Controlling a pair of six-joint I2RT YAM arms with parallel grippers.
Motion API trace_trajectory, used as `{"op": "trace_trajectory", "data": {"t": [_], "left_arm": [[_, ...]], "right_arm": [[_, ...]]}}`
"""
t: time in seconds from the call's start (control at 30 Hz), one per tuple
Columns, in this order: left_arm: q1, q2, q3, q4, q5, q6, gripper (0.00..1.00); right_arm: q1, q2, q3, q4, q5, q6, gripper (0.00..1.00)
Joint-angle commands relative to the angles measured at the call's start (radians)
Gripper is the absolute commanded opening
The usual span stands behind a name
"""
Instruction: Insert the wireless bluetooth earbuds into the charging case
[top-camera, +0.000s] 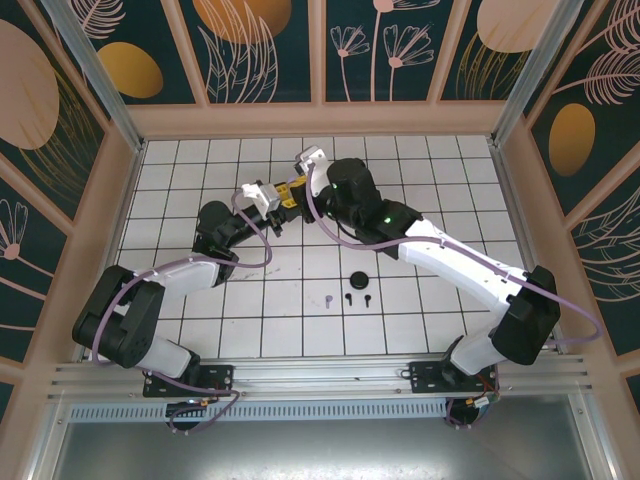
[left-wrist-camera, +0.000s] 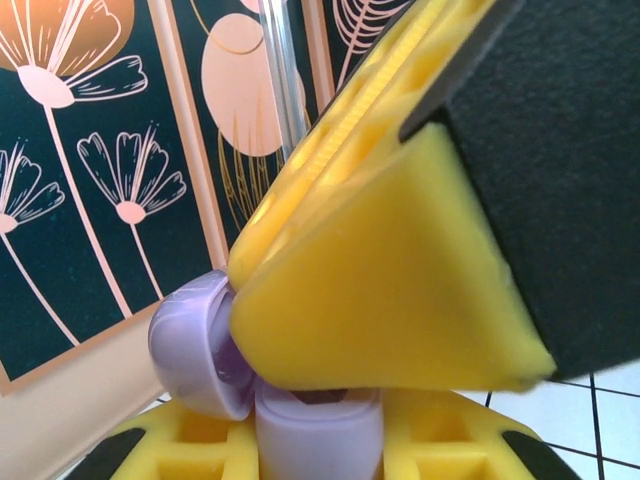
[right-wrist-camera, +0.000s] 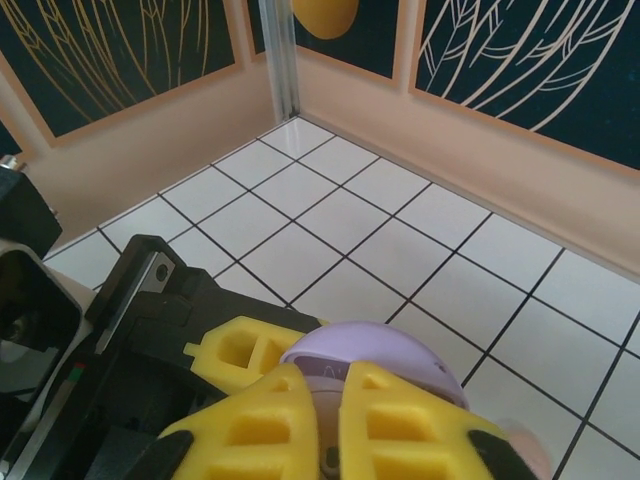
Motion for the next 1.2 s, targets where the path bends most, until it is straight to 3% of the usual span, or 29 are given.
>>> {"op": "trace_trajectory", "data": {"t": [0.0, 0.13, 0.3, 0.47, 0.67, 0.93, 1.17], "left_arm": [[-0.009, -0.027, 0.042, 0.034, 0.016, -0.011, 0.00], [-0.011, -0.018, 0.037, 0.043, -0.009, -0.014, 0.00], [-0.010, 0.003, -0.004, 0.127, -0.086, -0.031, 0.00], [-0.011, 0.014, -0.025, 0.162, -0.158, -0.032, 0.00], [-0.011, 0.017, -0.033, 0.180, -0.223, -0.039, 0.00], [-0.011, 0.000, -0.051, 0.207, -0.339, -0.066, 0.00], [-0.011, -0.022, -0.077, 0.225, -0.357, -0.071, 0.00]], "right_arm": [[0.018, 0.006, -0.005, -0.031, 0.012, 0.023, 0.26], [0.002, -0.020, 0.050, -0.045, 0.024, 0.122, 0.52], [-0.026, -0.130, 0.051, -0.023, 0.008, 0.269, 0.64], [-0.056, -0.234, 0.004, -0.062, 0.030, 0.421, 0.66], [-0.066, -0.244, -0.031, -0.282, 0.139, 0.638, 0.65], [-0.056, -0.159, -0.176, -0.391, 0.066, 0.827, 0.61], [0.045, -0.002, -0.272, -0.407, 0.068, 0.947, 0.57]]}}
